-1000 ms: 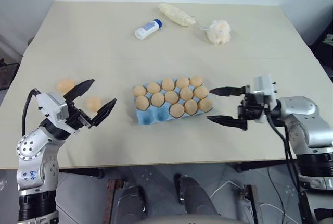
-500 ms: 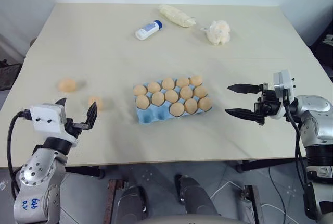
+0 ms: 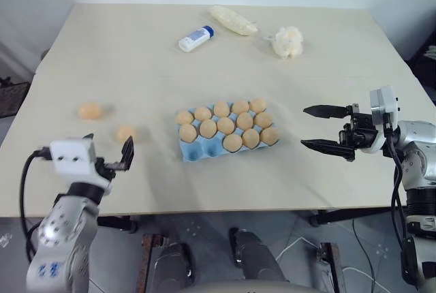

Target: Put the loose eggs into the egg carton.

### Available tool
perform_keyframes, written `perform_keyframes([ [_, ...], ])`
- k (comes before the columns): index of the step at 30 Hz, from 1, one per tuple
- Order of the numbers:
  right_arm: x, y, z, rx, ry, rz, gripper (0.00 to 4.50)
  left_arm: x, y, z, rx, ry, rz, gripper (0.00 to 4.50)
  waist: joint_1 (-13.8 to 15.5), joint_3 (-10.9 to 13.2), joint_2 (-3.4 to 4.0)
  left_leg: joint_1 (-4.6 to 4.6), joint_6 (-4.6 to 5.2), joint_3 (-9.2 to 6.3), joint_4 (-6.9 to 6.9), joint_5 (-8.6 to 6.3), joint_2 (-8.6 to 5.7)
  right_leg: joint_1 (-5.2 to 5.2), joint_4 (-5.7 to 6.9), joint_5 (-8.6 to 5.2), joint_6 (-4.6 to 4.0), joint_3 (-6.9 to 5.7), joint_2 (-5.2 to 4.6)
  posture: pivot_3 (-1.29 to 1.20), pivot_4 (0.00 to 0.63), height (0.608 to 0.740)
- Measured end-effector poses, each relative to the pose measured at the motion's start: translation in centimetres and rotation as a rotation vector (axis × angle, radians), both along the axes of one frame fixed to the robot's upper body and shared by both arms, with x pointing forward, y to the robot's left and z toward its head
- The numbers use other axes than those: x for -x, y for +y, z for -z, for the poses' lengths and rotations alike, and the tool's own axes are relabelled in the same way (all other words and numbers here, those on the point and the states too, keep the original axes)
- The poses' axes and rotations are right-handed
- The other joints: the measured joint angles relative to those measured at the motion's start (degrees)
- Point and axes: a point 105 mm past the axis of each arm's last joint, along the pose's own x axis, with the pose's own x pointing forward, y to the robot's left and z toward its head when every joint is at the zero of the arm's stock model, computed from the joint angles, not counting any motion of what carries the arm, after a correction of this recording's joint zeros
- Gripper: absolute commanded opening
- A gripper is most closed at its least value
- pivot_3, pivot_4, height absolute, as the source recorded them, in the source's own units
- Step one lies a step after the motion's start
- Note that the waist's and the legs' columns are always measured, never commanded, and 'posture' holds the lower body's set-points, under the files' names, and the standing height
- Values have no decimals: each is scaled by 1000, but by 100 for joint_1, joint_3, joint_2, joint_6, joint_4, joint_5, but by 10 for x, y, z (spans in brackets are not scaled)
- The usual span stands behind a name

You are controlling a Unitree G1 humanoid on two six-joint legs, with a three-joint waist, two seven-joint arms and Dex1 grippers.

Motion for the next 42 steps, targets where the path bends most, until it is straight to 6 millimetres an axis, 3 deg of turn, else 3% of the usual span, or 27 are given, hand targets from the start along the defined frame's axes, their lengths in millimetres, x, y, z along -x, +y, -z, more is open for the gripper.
perform_keyframes([
  [4,0,4,1,11,-5,-25,4491,-15,-9,11,29,45,-16,4500,-39,0,0,4,-2,12,-8,-11,2,1,2,13,23,2,-3,0,150,740],
  [7,-4,9,-6,10,-34,-43,4491,-21,-8,22,41,90,-27,4500,-33,1,3,3,-14,10,-13,-11,13,-14,14,48,86,-3,12,0,150,740],
  [10,-9,14,-14,13,-71,-60,4491,-30,-12,29,48,125,-21,4500,-13,2,4,2,-22,9,-14,-7,16,-16,20,45,80,-15,16,0,150,740],
  [20,-13,11,-9,25,-57,-40,4491,-40,-7,46,43,213,-50,4500,-1,2,4,-4,-16,3,-10,-9,7,-16,17,46,83,-11,2,0,150,740],
  [23,-13,10,-8,25,-56,-39,4500,-43,-7,46,46,219,-49,3870,-2,2,5,-2,-18,1,-10,-7,9,-16,23,46,83,-13,5,0,150,740],
  [29,-13,10,-8,26,-57,-38,4500,-46,-7,43,58,233,-38,2080,-11,2,5,-2,-19,1,-9,-6,8,-16,25,48,85,-11,4,0,150,740],
  [31,-13,10,-8,26,-57,-38,4500,-46,-5,43,56,233,-33,1724,-5,2,5,-2,-19,0,-10,-6,9,-16,25,48,85,-13,5,0,150,740],
  [37,-13,8,-8,28,-56,-32,4500,-51,-11,22,20,126,64,1602,0,2,5,-3,-19,2,-9,-6,7,-16,23,48,85,-13,1,0,150,740],
  [42,-12,8,-8,31,-59,-32,4500,-62,-54,-38,-68,-160,396,1602,15,2,5,-4,-23,45,-10,-5,7,-15,22,47,83,-17,1,0,150,740],
])
